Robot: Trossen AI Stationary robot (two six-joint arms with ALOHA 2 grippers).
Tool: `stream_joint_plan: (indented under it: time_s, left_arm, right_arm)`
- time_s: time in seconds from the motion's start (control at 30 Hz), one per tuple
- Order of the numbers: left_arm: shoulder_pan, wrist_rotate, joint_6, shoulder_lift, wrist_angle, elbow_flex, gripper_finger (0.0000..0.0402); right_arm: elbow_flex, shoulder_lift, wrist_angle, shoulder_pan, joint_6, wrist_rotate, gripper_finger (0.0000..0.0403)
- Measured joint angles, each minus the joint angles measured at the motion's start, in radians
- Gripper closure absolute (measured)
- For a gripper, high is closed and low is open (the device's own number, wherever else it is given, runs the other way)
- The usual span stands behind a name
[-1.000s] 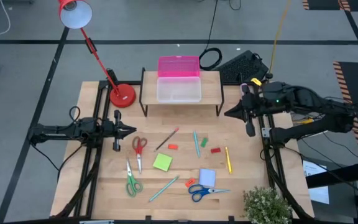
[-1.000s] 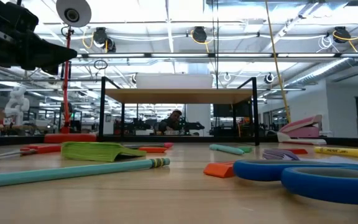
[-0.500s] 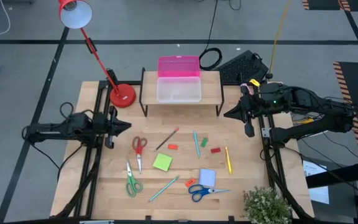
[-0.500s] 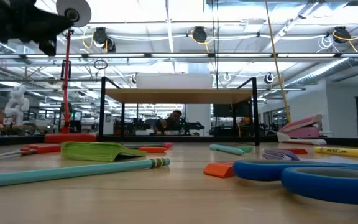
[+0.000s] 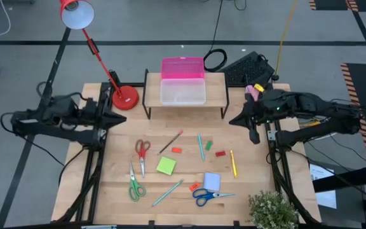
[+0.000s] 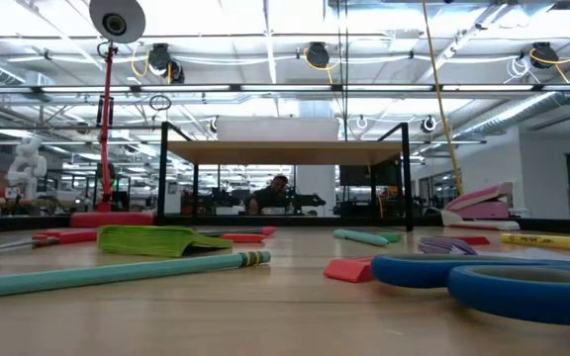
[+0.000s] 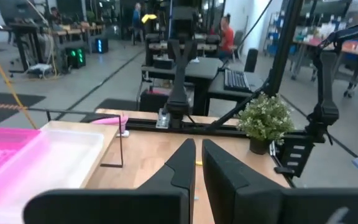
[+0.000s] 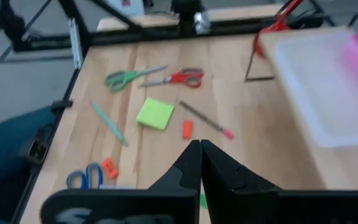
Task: Pack school essentials
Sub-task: Put the blue scissors into the pink supply box on the shelf
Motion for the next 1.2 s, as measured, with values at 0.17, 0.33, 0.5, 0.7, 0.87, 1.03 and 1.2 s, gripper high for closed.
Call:
stream_joint_plan:
  time_s: [0.17,0.33,0.5,0.7,0.87,1.03,1.2]
  left_arm:
    - [-0.034,-0.004,-0.008,0.196,-0.189,0.246,0.0369]
    - [-0.090,-0.006,-0.007,0.319,-0.224,0.312,0.0369]
    - [-0.136,-0.023,-0.003,0.408,-0.229,0.312,0.0369]
    - [-0.199,-0.164,0.023,0.492,-0.232,0.312,0.0369]
    - [-0.227,-0.189,0.082,0.537,-0.226,0.298,0.0369]
    - [-0.227,-0.191,0.094,0.542,-0.206,0.236,0.0369]
    - [-0.221,-0.195,0.071,0.533,-0.205,0.202,0.0369]
  right_arm:
    - [-0.087,-0.001,0.005,0.035,0.003,0.000,0.0403]
    - [-0.180,-0.001,0.064,0.064,0.045,0.001,0.0403]
    - [-0.256,0.000,0.151,0.107,0.085,0.001,0.0403]
    - [-0.286,0.037,0.219,0.203,0.153,0.082,0.0403]
    - [-0.286,0.140,0.258,0.325,0.198,0.209,0.0403]
    - [-0.286,0.261,0.343,0.407,0.228,0.212,0.0403]
    - [-0.266,0.376,0.362,0.461,0.272,0.223,0.0392]
